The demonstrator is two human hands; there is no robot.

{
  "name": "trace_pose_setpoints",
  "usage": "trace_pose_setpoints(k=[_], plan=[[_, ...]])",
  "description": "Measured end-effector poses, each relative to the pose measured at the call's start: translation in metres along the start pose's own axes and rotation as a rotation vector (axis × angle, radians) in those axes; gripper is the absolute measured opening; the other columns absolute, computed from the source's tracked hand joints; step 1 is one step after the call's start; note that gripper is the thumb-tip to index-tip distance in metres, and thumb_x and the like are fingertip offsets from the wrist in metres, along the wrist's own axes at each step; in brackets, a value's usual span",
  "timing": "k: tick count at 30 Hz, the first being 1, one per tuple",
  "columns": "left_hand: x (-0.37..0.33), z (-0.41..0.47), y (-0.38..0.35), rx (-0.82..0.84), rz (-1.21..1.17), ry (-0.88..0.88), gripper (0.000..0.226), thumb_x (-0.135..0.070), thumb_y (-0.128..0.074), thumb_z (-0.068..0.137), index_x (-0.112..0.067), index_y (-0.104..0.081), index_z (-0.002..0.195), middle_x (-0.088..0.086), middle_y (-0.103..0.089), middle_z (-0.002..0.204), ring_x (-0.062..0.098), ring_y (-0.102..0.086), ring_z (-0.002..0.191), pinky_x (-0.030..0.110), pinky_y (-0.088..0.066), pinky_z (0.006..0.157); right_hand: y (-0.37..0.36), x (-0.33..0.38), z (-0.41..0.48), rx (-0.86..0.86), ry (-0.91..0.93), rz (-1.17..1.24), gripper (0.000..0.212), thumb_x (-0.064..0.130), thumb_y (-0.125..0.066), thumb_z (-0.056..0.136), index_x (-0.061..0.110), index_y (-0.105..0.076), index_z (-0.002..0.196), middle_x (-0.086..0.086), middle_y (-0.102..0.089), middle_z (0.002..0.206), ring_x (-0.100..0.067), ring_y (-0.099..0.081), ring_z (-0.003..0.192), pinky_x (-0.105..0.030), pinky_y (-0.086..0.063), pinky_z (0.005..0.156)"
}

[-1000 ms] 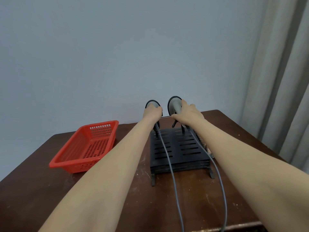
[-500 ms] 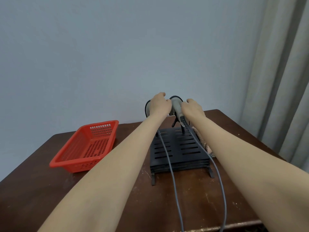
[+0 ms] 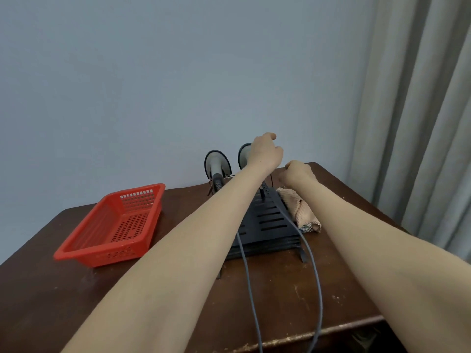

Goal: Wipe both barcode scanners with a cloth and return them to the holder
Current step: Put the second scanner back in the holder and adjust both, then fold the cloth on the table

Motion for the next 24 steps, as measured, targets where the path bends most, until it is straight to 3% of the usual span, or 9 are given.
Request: trace_pose_setpoints(k=[7, 11, 14, 16, 18, 19, 21, 22, 24], plan=[[-0.012, -0.008, -0.041, 0.219, -0.025, 0.098, 0.05, -0.003, -0.036, 0.097, -0.007, -0.028, 0.147, 0.013, -0.032, 0.152, 0.027, -0.039, 0.133, 0.029, -0.038, 0.098, -0.015, -0.051, -0.01, 0.082, -0.088, -0.296, 0.064, 0.041, -0.06, 0.084, 0.014, -0.038, 0.138, -0.015, -0.037, 0.141, -0.036, -0.037, 0.129, -0.043, -0.037, 0.101], [-0.008, -0.008, -0.051, 0.258, -0.046, 0.178, 0.049, -0.001, -0.037, 0.097, -0.004, -0.03, 0.145, 0.014, -0.033, 0.151, 0.03, -0.036, 0.135, 0.033, -0.034, 0.104, -0.022, -0.061, -0.011, 0.041, -0.08, -0.278, 0.044, 0.03, -0.057, 0.089, 0.012, -0.051, 0.128, -0.014, -0.052, 0.129, -0.034, -0.047, 0.122, -0.041, -0.044, 0.094], [-0.005, -0.008, -0.055, 0.261, -0.094, 0.212, 0.049, -0.001, -0.037, 0.097, -0.004, -0.031, 0.145, 0.014, -0.033, 0.151, 0.029, -0.036, 0.135, 0.033, -0.035, 0.103, -0.016, -0.062, -0.01, -0.021, -0.14, -0.068, 0.037, 0.04, -0.058, 0.088, 0.011, -0.058, 0.111, -0.009, -0.063, 0.106, -0.029, -0.061, 0.098, -0.034, -0.048, 0.076], [-0.005, -0.008, -0.056, 0.253, -0.127, 0.224, 0.048, 0.0, -0.037, 0.097, -0.003, -0.032, 0.145, 0.014, -0.037, 0.148, 0.026, -0.044, 0.121, 0.029, -0.043, 0.086, -0.007, -0.063, -0.006, -0.026, -0.187, 0.13, 0.021, 0.024, -0.069, 0.081, 0.013, -0.057, 0.094, -0.003, -0.061, 0.084, -0.021, -0.06, 0.077, -0.03, -0.045, 0.067], [-0.006, -0.008, -0.055, 0.245, -0.189, 0.245, 0.044, 0.0, -0.037, 0.096, -0.001, -0.038, 0.14, 0.013, -0.051, 0.125, 0.019, -0.046, 0.09, 0.021, -0.035, 0.061, 0.004, -0.061, -0.004, -0.022, -0.194, 0.456, 0.014, 0.022, -0.065, 0.082, 0.01, -0.057, 0.08, -0.003, -0.06, 0.075, -0.018, -0.056, 0.07, -0.03, -0.043, 0.069], [-0.006, -0.007, -0.056, 0.233, -0.228, 0.261, 0.037, 0.0, -0.037, 0.096, 0.0, -0.044, 0.132, 0.009, -0.052, 0.105, 0.016, -0.044, 0.08, 0.02, -0.033, 0.058, 0.008, -0.06, -0.001, -0.024, -0.198, 0.623, 0.017, 0.027, -0.063, 0.084, 0.01, -0.06, 0.083, -0.005, -0.063, 0.081, -0.02, -0.058, 0.076, -0.03, -0.043, 0.071], [-0.007, -0.006, -0.056, 0.197, -0.286, 0.29, 0.013, -0.003, -0.042, 0.095, -0.002, -0.054, 0.1, 0.006, -0.047, 0.086, 0.019, -0.046, 0.081, 0.026, -0.04, 0.069, 0.015, -0.057, 0.003, -0.028, -0.231, 0.888, 0.022, 0.029, -0.061, 0.087, 0.008, -0.063, 0.092, -0.008, -0.065, 0.086, -0.021, -0.06, 0.077, -0.03, -0.044, 0.065], [-0.007, -0.006, -0.056, 0.181, -0.312, 0.289, 0.01, -0.007, -0.045, 0.095, -0.001, -0.054, 0.097, 0.008, -0.048, 0.089, 0.022, -0.047, 0.086, 0.03, -0.042, 0.075, 0.019, -0.056, 0.004, -0.03, -0.236, 0.987, 0.018, 0.025, -0.06, 0.088, 0.007, -0.061, 0.086, -0.007, -0.063, 0.08, -0.02, -0.059, 0.072, -0.029, -0.043, 0.06], [-0.006, -0.002, -0.057, 0.191, -0.319, 0.304, 0.034, -0.017, -0.05, 0.094, 0.002, -0.049, 0.121, 0.011, -0.051, 0.103, 0.024, -0.047, 0.093, 0.033, -0.044, 0.083, 0.029, -0.054, 0.007, -0.023, -0.234, 1.096, 0.014, 0.014, -0.056, 0.089, 0.008, -0.056, 0.076, -0.008, -0.06, 0.075, -0.02, -0.058, 0.07, -0.03, -0.047, 0.062]])
Point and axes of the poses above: each hand's wrist, its own z-axis towards the middle knuckle, its own y-axis out of the back of the hand, x = y × z, the point moved 2 cm from there along z, towards the middle knuckle
